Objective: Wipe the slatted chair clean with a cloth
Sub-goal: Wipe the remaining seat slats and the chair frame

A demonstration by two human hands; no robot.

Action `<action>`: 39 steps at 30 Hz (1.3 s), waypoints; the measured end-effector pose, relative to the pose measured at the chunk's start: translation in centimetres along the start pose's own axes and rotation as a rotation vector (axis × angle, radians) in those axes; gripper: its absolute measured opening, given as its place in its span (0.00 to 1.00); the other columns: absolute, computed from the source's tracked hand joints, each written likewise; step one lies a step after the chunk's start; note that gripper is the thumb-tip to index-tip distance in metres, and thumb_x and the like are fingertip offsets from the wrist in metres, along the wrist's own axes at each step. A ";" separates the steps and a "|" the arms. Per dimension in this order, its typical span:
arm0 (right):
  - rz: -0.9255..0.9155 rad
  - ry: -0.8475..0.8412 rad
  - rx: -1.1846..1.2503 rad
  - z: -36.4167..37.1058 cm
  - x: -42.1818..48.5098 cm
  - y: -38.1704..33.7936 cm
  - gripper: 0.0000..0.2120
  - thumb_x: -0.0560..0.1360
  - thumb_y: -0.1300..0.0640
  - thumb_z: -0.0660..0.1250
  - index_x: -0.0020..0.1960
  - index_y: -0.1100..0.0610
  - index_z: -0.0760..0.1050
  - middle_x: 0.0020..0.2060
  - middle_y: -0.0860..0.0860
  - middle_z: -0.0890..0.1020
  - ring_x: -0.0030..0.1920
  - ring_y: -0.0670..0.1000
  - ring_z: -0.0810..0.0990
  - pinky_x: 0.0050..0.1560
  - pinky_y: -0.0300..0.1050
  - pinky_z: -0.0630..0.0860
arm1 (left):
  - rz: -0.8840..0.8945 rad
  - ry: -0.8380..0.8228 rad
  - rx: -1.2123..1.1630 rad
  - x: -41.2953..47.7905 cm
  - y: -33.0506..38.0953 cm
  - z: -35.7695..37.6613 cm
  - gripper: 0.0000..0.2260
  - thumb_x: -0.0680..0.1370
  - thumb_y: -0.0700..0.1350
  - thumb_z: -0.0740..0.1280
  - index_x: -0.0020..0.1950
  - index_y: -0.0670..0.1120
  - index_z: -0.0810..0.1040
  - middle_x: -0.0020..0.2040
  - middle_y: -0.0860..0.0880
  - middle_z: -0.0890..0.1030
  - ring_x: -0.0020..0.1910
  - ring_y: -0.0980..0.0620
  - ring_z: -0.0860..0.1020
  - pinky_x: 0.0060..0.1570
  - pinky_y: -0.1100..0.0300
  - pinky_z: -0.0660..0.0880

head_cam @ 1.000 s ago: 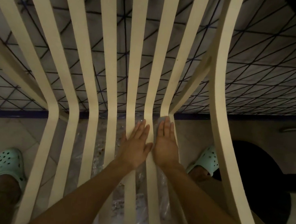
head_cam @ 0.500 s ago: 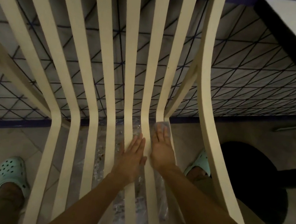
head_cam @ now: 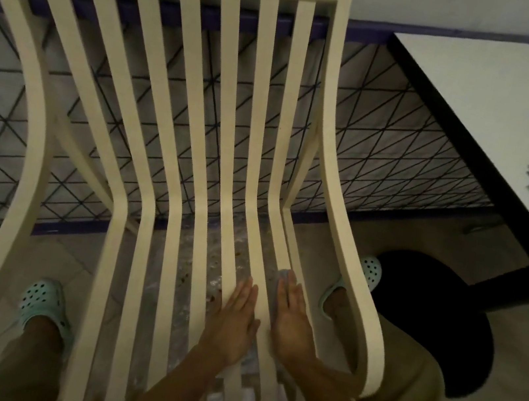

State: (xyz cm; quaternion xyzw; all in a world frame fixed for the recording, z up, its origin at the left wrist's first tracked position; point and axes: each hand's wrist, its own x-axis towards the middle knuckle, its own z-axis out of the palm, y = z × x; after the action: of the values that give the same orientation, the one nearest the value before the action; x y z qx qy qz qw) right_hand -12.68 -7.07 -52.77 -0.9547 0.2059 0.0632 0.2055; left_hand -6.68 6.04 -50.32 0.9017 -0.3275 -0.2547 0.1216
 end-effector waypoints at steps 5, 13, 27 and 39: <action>0.019 -0.025 0.002 0.4 -4.9 1.0 0.42 0.77 0.64 0.58 0.76 0.56 0.29 0.76 0.52 0.31 0.77 0.53 0.34 0.70 0.38 0.35 | 0.009 -0.018 0.008 -2.6 0.9 0.8 0.28 0.83 0.54 0.51 0.79 0.50 0.40 0.77 0.54 0.34 0.74 0.57 0.33 0.72 0.50 0.37; 0.062 0.035 0.071 1.3 -10.7 1.6 0.40 0.78 0.67 0.56 0.76 0.52 0.30 0.76 0.49 0.31 0.77 0.50 0.37 0.74 0.38 0.50 | 0.031 -0.040 -0.003 -3.5 1.0 1.0 0.29 0.83 0.55 0.50 0.79 0.49 0.39 0.74 0.56 0.31 0.73 0.59 0.32 0.72 0.54 0.39; 0.137 -0.015 0.143 0.1 -3.5 0.5 0.37 0.81 0.55 0.56 0.78 0.53 0.33 0.78 0.53 0.42 0.75 0.53 0.57 0.67 0.41 0.69 | 0.010 -0.059 -0.016 1.6 -0.7 -0.9 0.28 0.83 0.56 0.49 0.79 0.50 0.41 0.77 0.55 0.35 0.76 0.58 0.36 0.75 0.45 0.44; 0.375 0.129 0.523 -1.1 11.5 -1.2 0.17 0.82 0.52 0.56 0.68 0.58 0.68 0.55 0.55 0.79 0.54 0.54 0.79 0.53 0.45 0.76 | 0.024 -0.015 -0.054 8.8 -4.0 -3.0 0.28 0.83 0.56 0.48 0.79 0.52 0.40 0.76 0.58 0.32 0.75 0.59 0.33 0.76 0.45 0.47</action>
State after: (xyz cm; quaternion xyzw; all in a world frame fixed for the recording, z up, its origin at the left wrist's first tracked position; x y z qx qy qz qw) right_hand -1.65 -10.73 -53.68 -0.8170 0.4001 -0.0157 0.4149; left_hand 2.83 3.45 -52.66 0.8921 -0.3323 -0.2687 0.1467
